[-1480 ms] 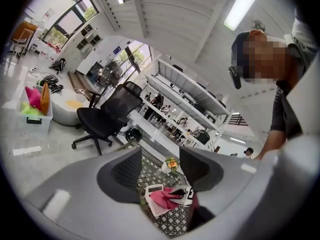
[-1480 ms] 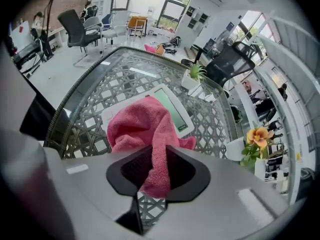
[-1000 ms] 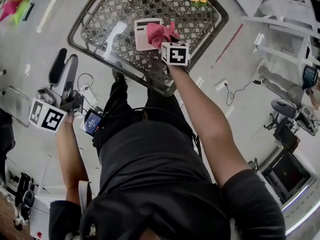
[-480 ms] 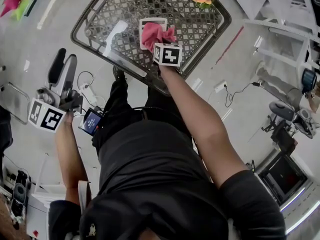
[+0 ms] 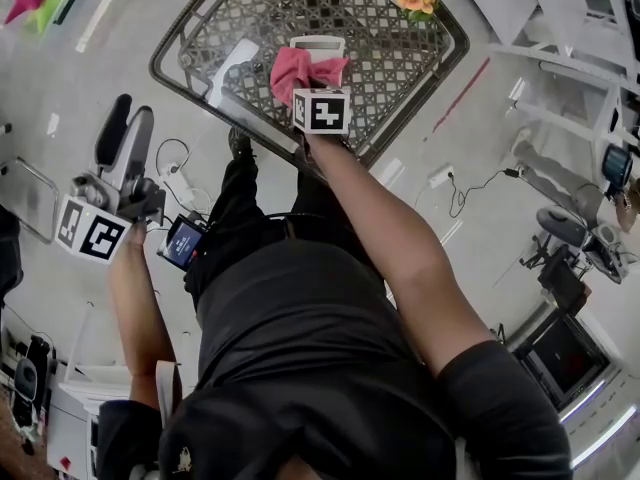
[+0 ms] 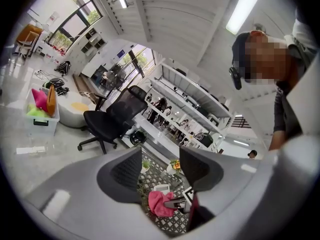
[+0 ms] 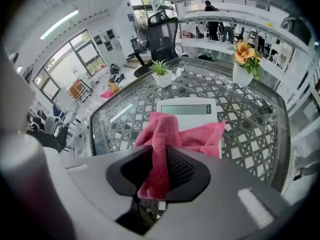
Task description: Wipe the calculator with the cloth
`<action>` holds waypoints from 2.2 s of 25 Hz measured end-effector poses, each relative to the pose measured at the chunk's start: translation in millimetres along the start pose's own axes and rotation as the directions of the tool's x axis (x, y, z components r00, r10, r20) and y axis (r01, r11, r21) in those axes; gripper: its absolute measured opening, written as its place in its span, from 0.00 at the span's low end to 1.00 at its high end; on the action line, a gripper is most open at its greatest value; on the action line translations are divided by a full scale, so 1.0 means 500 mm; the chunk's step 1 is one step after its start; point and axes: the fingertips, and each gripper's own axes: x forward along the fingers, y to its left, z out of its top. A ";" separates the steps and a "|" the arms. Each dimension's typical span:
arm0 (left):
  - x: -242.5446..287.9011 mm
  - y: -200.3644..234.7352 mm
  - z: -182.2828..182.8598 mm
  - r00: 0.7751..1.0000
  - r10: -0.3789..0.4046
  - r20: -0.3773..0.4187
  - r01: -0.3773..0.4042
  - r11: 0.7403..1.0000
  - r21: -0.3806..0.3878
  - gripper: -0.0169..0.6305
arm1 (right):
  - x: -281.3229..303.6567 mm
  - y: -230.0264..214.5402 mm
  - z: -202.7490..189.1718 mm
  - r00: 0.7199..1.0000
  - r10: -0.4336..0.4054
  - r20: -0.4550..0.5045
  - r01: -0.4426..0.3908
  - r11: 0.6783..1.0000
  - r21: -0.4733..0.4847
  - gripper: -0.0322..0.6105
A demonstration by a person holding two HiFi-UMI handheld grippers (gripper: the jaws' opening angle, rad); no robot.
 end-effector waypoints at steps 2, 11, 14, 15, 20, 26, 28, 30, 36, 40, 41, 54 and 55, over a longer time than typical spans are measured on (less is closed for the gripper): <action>-0.003 0.005 0.000 1.000 0.002 0.002 -0.002 1.000 -0.001 0.42 | 0.003 0.019 0.004 1.000 0.010 0.002 -0.010 0.998 -0.054 0.17; 0.008 0.012 -0.002 1.000 0.003 0.001 -0.003 1.000 -0.004 0.42 | 0.016 0.087 -0.023 0.999 0.027 -0.034 -0.043 0.746 -0.664 0.17; 0.015 0.006 -0.006 1.000 -0.001 -0.005 0.001 1.000 -0.005 0.42 | 0.016 0.076 -0.040 0.999 0.009 -0.048 -0.043 0.620 -0.784 0.17; 0.017 0.005 -0.007 1.000 -0.003 -0.007 0.003 1.000 -0.005 0.42 | 0.016 0.074 -0.044 0.999 0.006 -0.050 -0.044 0.582 -0.812 0.17; 0.031 -0.007 -0.007 1.000 -0.013 -0.015 0.013 1.000 -0.002 0.42 | 0.009 0.062 -0.054 0.999 0.000 -0.054 -0.047 0.470 -0.881 0.17; 0.056 -0.027 -0.012 0.999 -0.026 -0.025 0.026 1.000 0.000 0.42 | 0.001 0.016 -0.060 0.998 -0.019 -0.062 -0.045 0.487 -0.873 0.17; 0.062 -0.032 -0.015 0.999 -0.029 -0.028 0.029 1.000 0.000 0.42 | -0.001 0.003 -0.061 0.998 -0.026 -0.061 -0.040 0.488 -0.872 0.17; 0.066 -0.037 -0.016 0.999 -0.031 -0.030 0.031 1.000 0.001 0.42 | -0.005 -0.010 -0.061 0.998 -0.032 -0.058 -0.035 0.491 -0.870 0.17; 0.076 -0.047 -0.015 0.999 -0.038 -0.035 0.038 0.999 0.004 0.42 | -0.013 -0.041 -0.061 0.997 -0.049 -0.063 -0.029 0.522 -0.853 0.17; 0.081 -0.055 -0.011 0.998 -0.041 -0.037 0.041 0.999 0.010 0.42 | -0.017 -0.060 -0.063 0.996 -0.058 -0.067 -0.026 0.538 -0.842 0.17; 0.082 -0.056 -0.009 0.998 -0.042 -0.038 0.042 0.999 0.011 0.42 | -0.018 -0.064 -0.063 0.996 -0.061 -0.067 -0.023 0.541 -0.840 0.17; 0.093 -0.081 0.023 0.998 -0.058 -0.037 0.060 0.997 0.041 0.42 | -0.037 -0.164 -0.069 0.984 -0.153 -0.090 0.033 0.656 -0.754 0.17; 0.094 -0.083 0.027 0.998 -0.060 -0.036 0.061 0.997 0.044 0.42 | -0.039 -0.179 -0.071 0.981 -0.169 -0.094 0.044 0.670 -0.741 0.17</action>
